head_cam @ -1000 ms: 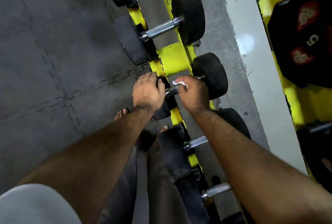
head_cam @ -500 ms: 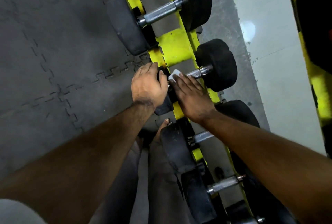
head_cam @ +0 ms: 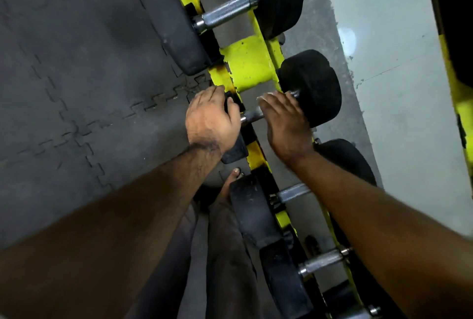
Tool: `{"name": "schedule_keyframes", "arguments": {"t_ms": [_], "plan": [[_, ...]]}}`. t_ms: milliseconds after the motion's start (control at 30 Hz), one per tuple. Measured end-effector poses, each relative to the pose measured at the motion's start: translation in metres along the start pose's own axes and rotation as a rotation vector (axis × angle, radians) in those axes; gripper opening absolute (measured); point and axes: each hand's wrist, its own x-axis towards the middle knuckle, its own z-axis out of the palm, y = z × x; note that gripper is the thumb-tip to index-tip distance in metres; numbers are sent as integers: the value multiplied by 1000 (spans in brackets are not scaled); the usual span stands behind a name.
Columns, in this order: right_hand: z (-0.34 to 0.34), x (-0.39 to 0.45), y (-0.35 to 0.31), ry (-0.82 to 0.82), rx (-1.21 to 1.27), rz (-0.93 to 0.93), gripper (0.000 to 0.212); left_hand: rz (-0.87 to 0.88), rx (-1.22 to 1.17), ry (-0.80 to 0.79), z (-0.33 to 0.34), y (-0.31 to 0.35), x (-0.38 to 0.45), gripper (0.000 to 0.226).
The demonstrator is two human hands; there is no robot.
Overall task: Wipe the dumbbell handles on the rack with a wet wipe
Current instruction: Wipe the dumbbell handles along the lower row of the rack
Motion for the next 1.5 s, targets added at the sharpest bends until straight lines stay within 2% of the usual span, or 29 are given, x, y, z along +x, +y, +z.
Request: {"name": "schedule_keyframes", "arguments": {"t_ms": [67, 133, 200, 233, 300, 367, 433, 500, 533, 633, 667, 733, 800, 867, 933, 1000, 1100, 1233, 1300, 1367, 1400, 1500], "plan": [[4, -2, -24, -23, 19, 35, 52, -2, 4, -8, -2, 2, 0, 50], [10, -3, -42, -80, 34, -119, 55, -1, 2, -7, -2, 2, 1, 51], [8, 0, -28, -86, 14, -220, 53, -10, -3, -3, -1, 1, 0, 50], [6, 2, -14, -57, 7, -200, 50, -8, -7, 1, 0, 1, -1, 49], [1, 2, 5, 3, 40, -36, 45, -3, -9, 9, 1, 1, -1, 47], [1, -2, -8, -2, 59, 44, 48, -8, -9, -8, -1, 1, 0, 48], [7, -7, -30, -83, 78, -84, 59, -5, -11, -12, -2, 2, 1, 49], [6, -7, -24, -119, 41, -184, 61, -5, -13, -9, -1, 1, 1, 50], [4, -5, -11, -89, 16, -156, 59, 1, -13, -6, -1, 1, 0, 50], [0, -8, -1, 42, 9, 99, 54, -1, -9, -17, -1, 1, 2, 51], [2, -13, -14, 47, 0, 125, 57, -3, -6, -20, -2, 2, 1, 51], [10, -26, -33, 31, -52, 44, 62, 3, -10, -13, -2, 3, 2, 50], [10, -31, -24, 15, -129, -25, 63, 0, -21, -7, -2, 2, 1, 50], [4, -28, -10, 21, -189, 109, 69, -5, -27, -14, -1, 2, 1, 49], [4, -25, -23, 3, -163, 250, 76, -14, -27, -21, -1, 1, 1, 50], [11, -27, -38, -3, -145, 201, 76, -4, -31, -22, -3, 2, 0, 51], [10, -31, -16, -8, -183, 71, 76, -12, -41, -18, -4, 4, 0, 50], [17, -27, -30, 79, -129, 266, 75, -5, -17, -12, -6, 5, 0, 45], [22, -28, -39, 79, -83, 126, 72, 6, -1, -27, -7, 6, 1, 45], [19, -32, -20, 72, -98, -17, 67, 11, 6, -40, -8, 6, 1, 45], [17, -32, -7, 75, -118, -15, 66, 14, 8, -41, -8, 7, 1, 46], [16, -30, -6, 100, -95, 177, 70, 8, 12, -38, -7, 6, 1, 44]]}}
